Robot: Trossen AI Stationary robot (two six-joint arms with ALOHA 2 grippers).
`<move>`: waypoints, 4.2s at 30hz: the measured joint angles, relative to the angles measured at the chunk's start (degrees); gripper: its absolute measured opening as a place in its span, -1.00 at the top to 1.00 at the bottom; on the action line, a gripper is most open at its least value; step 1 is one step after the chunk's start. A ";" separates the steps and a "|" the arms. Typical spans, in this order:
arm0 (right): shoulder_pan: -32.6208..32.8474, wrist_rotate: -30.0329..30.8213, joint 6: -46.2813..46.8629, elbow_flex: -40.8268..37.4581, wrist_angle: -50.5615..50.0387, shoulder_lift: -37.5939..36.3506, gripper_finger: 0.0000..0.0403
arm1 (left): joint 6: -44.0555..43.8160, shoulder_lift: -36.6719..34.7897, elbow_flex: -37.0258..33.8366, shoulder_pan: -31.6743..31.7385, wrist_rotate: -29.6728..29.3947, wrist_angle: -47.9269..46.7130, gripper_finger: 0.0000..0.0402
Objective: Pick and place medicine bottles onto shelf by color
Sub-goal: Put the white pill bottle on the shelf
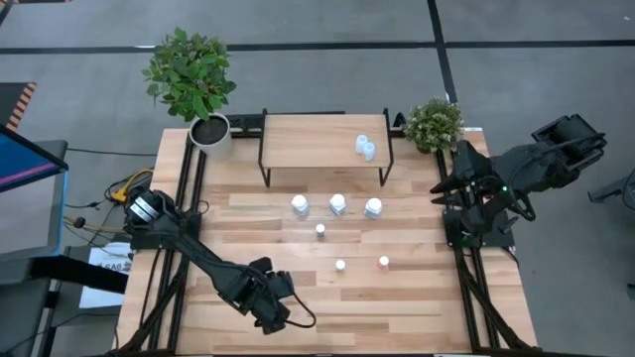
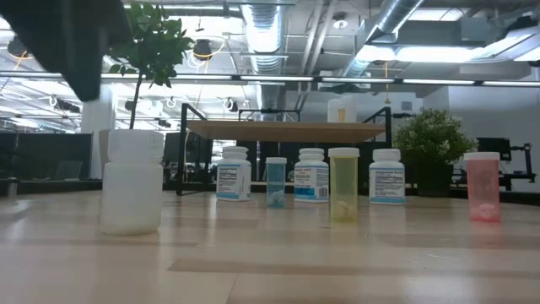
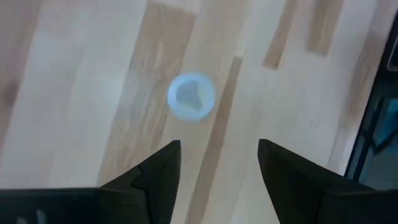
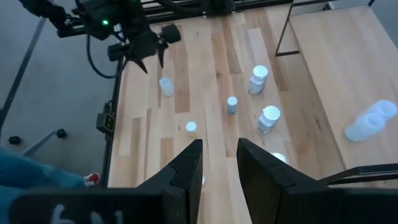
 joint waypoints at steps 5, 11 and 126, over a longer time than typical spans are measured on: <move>1.27 -0.02 -0.05 0.00 0.00 0.00 0.39 | 2.22 0.00 -3.05 1.15 -1.87 1.87 0.00; 1.55 -0.02 -0.07 0.00 0.00 0.00 0.39 | 5.65 -0.02 -5.38 2.50 -1.52 3.09 0.00; 1.51 -1.44 -0.71 -0.02 0.00 -0.02 0.39 | 41.24 19.74 46.16 53.96 5.10 -3.03 0.47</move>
